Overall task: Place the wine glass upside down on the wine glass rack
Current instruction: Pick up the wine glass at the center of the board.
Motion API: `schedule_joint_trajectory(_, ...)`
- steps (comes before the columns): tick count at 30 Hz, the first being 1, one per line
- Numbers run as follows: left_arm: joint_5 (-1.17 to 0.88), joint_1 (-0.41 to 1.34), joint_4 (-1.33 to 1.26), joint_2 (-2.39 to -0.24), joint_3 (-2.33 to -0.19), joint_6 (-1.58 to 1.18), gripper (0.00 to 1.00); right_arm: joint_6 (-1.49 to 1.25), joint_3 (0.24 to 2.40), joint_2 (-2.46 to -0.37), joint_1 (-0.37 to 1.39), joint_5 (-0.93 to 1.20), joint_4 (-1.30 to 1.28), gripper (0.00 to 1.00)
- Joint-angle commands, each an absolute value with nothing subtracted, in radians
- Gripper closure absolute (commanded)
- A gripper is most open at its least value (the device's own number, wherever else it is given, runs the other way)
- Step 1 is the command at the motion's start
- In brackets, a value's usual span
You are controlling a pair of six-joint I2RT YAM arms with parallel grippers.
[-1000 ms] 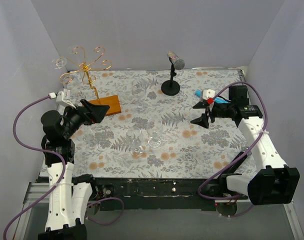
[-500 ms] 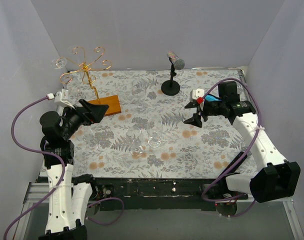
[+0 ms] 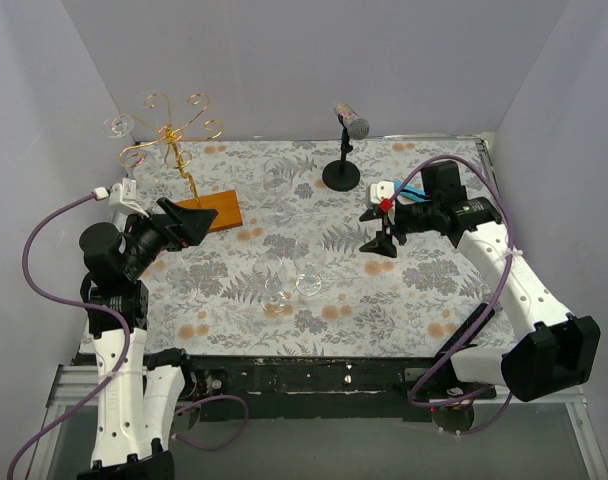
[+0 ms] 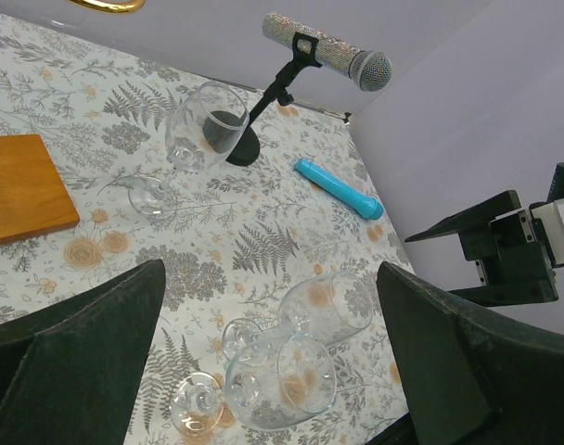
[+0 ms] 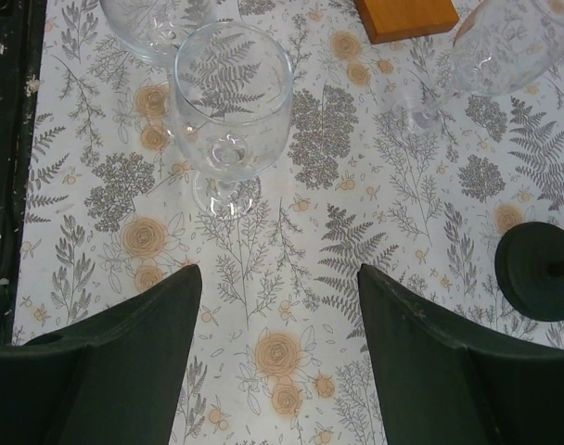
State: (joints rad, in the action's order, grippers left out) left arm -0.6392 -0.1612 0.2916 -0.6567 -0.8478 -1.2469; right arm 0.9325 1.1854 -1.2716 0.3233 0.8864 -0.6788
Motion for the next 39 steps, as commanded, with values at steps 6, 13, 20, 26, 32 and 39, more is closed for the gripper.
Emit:
schedule_joint_trajectory(6,-0.647,-0.158,0.290,-0.644,-0.856,-1.266,0.02,1.020,1.246,-1.279,0.393,0.867,-0.753,0.23)
schedule_joint_trajectory(13,-0.678,-0.156,0.288,-0.643,-0.847,-1.281,0.02,1.058,1.253,-1.279,0.449,0.831,-0.787,0.23)
schedule_joint_trajectory(20,-0.690,-0.156,0.287,-0.644,-0.844,-1.285,0.02,1.117,1.246,-1.275,0.483,0.827,-0.819,0.23)
schedule_joint_trajectory(26,-0.693,-0.158,0.287,-0.646,-0.841,-1.285,0.02,1.164,1.246,-1.275,0.495,0.827,-0.851,0.23)
schedule_joint_trajectory(32,-0.710,-0.156,0.285,-0.652,-0.845,-1.287,0.02,1.232,1.246,-1.275,0.508,0.835,-0.890,0.22)
schedule_joint_trajectory(39,-0.729,-0.158,0.285,-0.653,-0.838,-1.292,0.02,1.232,1.247,-1.282,0.522,0.830,-0.891,0.22)
